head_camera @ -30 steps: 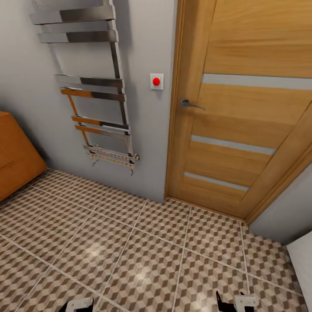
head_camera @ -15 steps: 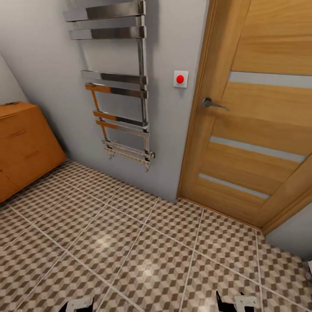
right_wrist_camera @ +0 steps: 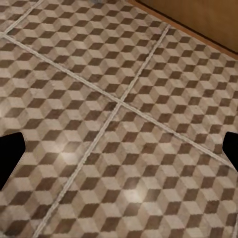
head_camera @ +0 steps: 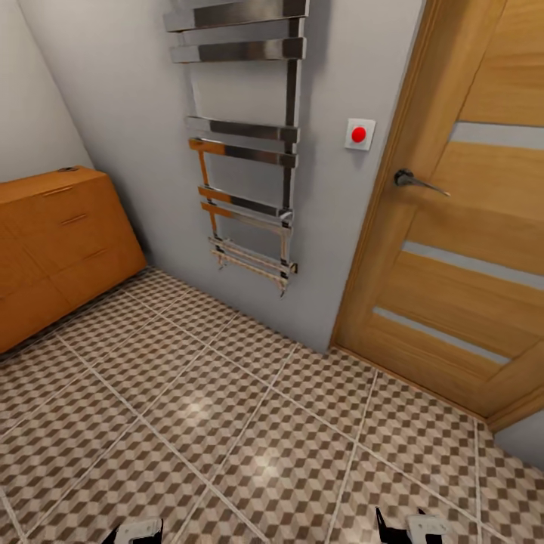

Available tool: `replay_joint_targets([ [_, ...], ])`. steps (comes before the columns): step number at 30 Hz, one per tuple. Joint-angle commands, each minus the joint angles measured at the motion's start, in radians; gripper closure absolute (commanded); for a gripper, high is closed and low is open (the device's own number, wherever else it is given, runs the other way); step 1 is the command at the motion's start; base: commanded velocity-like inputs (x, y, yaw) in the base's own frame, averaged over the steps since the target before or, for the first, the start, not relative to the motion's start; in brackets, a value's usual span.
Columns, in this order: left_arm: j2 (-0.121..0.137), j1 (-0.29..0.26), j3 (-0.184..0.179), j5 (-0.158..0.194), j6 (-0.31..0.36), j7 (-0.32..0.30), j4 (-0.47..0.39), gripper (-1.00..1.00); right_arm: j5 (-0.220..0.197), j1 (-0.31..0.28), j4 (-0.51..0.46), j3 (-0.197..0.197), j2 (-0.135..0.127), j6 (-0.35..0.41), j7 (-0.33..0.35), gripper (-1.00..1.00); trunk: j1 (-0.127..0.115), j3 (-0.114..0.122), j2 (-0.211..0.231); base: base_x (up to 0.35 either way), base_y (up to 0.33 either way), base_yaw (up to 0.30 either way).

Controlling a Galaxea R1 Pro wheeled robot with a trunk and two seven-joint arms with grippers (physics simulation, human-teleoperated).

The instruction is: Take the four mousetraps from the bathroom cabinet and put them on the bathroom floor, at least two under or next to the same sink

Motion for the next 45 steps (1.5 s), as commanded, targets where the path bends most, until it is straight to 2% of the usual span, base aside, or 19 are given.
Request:
replay_joint_targets([
  [1,0.0,-0.002,0.003,0.002,-0.006,-0.001,0.004,-1.0,-0.01,0.0,0.0,0.009,0.0,-0.003,-0.002,-1.0,0.0,-0.002,0.0,0.0,0.0,0.24],
  [45,-0.001,-0.001,0.002,0.001,-0.006,-0.001,0.004,-1.0,-0.009,0.0,0.0,0.009,-0.001,-0.006,-0.002,-1.0,0.0,-0.04,0.0,0.0,0.0,0.24],
])
